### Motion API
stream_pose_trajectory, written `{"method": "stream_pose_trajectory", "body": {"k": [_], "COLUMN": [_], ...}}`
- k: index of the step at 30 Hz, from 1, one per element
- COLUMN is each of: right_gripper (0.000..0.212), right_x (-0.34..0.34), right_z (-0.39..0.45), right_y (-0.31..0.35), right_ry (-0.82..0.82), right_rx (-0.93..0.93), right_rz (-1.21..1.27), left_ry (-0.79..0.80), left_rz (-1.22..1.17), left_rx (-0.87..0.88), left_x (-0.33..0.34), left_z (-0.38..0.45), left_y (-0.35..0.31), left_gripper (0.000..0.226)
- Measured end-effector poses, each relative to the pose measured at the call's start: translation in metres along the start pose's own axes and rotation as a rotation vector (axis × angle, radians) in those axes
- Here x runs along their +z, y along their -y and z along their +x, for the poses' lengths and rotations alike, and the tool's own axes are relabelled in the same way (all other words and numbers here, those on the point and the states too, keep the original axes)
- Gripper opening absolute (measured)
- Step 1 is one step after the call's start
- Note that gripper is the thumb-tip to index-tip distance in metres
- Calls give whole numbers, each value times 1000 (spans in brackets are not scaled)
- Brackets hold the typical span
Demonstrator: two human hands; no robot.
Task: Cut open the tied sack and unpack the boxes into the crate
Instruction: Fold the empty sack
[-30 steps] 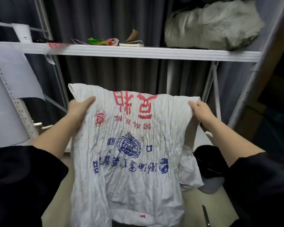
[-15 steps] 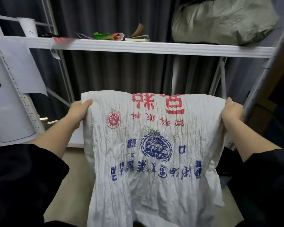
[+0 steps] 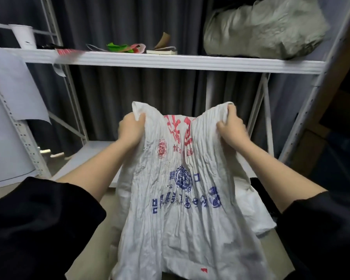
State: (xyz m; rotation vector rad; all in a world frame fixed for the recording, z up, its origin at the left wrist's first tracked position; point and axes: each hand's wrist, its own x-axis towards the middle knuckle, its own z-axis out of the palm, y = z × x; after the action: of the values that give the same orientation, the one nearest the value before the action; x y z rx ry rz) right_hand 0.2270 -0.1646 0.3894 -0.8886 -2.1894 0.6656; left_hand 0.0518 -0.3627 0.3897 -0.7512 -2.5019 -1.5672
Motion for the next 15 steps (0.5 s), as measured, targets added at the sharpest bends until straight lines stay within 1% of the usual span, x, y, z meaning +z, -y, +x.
{"method": "stream_pose_trajectory", "body": {"k": [3,6,7,9,10,11,12,13,14,15], "right_gripper": [55,41,44,60,65,66,63,57,51,46], "right_x": [17,35,39,41,40,37,35,34,34,34], "right_z": [-11,-25,-28,-34,-37,-40,-44,-47,-49,-50], "right_y": [38,70,78,86,87,88,88,86,85,85], "right_ry": [25,70,86,140,176,221,272,327,384,427], "right_rx": [-160,-317,-355,-387,-418,-456,-469,-439,-385,-331], "right_rz": [21,114,135,147,203,288,381,467,555,631], "left_ry": [35,78,89,128,181,241,322,390,415,399], "left_rz": [-57,-124,-156,-325,-437,-555,-645,-723,-775,-798], "left_rx": [24,86,97,65,20,-26,-61,-63,-58,-73], "left_x": [16,28,31,32,29,25,22,19,18,18], "left_z": [-7,-17,-19,-22,-25,-26,-25,-26,-28,-31], "left_y": [-22,-44,-48,-52,-53,-53,-51,-48,-47,-48], "left_gripper": [32,31,30,30,40,61,78,80,70,57]}}
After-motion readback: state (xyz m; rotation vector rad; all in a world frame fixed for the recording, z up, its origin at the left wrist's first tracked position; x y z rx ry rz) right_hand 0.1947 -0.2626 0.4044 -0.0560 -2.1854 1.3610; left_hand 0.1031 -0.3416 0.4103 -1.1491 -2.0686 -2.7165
